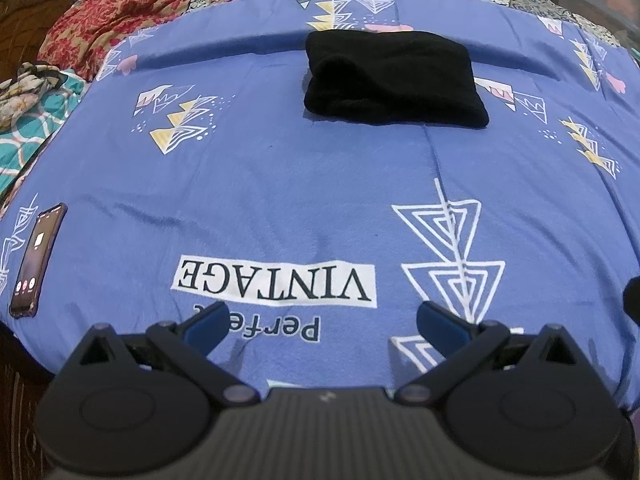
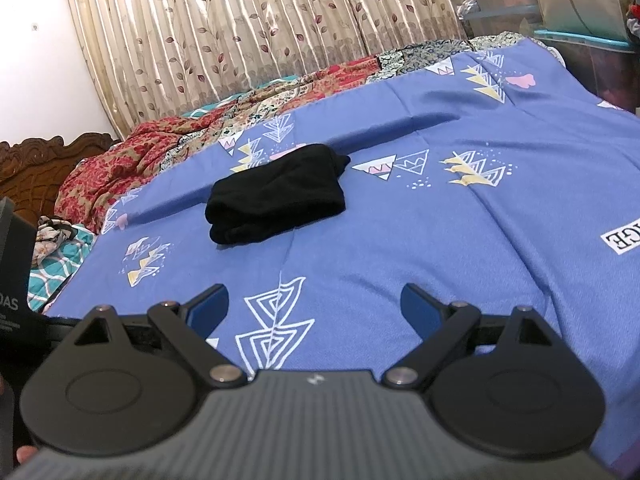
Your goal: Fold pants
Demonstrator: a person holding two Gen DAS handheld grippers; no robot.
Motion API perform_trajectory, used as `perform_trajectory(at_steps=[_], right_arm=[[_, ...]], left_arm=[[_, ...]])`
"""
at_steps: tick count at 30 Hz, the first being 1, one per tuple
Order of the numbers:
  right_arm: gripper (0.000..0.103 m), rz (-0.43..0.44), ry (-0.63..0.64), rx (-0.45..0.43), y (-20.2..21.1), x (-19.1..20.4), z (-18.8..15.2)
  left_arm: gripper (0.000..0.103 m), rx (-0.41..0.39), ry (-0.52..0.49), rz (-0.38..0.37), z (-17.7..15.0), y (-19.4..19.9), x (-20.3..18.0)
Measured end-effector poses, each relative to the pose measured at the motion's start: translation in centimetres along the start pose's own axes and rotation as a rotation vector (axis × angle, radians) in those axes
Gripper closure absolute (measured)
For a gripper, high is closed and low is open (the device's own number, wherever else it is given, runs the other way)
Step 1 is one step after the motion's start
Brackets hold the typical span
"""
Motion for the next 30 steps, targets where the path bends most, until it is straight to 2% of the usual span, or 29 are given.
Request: perform_trajectory(at_steps=[30], right_arm=[[0.009, -0.035, 0.033, 0.05, -0.2, 2.1, -0.5]], left_arm=[[0.0, -0.022, 0.023, -0.049, -0.1, 0.1, 2.1]])
Point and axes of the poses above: each gripper's, at about its wrist camera, not at the fingertips, and y roughly against the way its jaws point, x to its left, z to its top, the point moved 7 cm from there along -y, roughly the way its jaws point, and after that the axes turned 10 degrees about -z, right-handed, at the moved point
